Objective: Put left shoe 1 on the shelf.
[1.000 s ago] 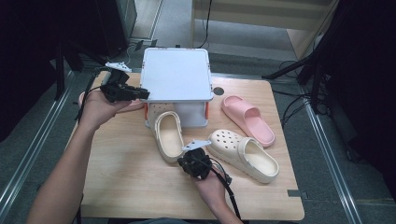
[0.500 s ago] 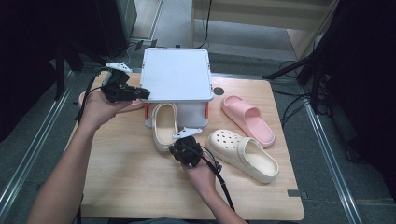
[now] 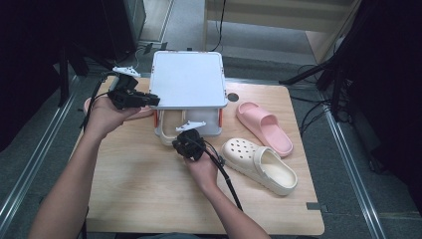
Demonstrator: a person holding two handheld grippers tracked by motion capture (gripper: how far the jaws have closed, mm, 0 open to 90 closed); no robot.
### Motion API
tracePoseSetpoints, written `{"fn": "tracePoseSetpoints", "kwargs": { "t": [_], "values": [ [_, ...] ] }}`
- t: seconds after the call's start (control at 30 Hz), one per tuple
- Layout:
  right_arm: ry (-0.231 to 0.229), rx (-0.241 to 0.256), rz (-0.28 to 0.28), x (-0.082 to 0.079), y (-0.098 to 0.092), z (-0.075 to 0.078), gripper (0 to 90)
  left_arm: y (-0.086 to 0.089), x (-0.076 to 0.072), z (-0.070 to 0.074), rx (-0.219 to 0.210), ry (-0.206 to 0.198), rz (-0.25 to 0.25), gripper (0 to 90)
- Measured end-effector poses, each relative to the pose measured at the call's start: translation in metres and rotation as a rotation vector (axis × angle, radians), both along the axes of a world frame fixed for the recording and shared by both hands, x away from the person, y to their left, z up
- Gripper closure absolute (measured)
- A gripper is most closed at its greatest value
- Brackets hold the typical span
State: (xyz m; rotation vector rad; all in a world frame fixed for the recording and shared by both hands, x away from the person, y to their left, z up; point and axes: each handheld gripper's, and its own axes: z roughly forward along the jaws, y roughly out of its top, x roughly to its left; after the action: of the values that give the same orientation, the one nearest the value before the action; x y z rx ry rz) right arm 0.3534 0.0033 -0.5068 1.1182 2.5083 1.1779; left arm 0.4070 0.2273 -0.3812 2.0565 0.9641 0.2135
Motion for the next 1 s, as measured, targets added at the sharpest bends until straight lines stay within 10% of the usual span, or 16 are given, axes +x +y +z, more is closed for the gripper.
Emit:
{"fn": "tracePoseSetpoints", "kwargs": {
  "t": [0.53, 0.8, 1.0],
  "values": [
    [-0.013, 0.031, -0.023, 0.026, 0.024, -0.004, 89.7, 0.000, 0.000, 0.000, -0.001, -0.003, -0.004, 76.3],
    [0.004, 0.077, 0.048, 0.004, 0.004, 0.013, 87.7, 0.001, 0.002, 0.001, -0.043, 0.038, 0.024, 69.0],
    [0.007, 0.095, 0.122, -0.020, -0.021, 0.031, 79.6, -0.007, -0.007, 0.007, 0.007, 0.019, 0.047, 49.4]
  ]
}}
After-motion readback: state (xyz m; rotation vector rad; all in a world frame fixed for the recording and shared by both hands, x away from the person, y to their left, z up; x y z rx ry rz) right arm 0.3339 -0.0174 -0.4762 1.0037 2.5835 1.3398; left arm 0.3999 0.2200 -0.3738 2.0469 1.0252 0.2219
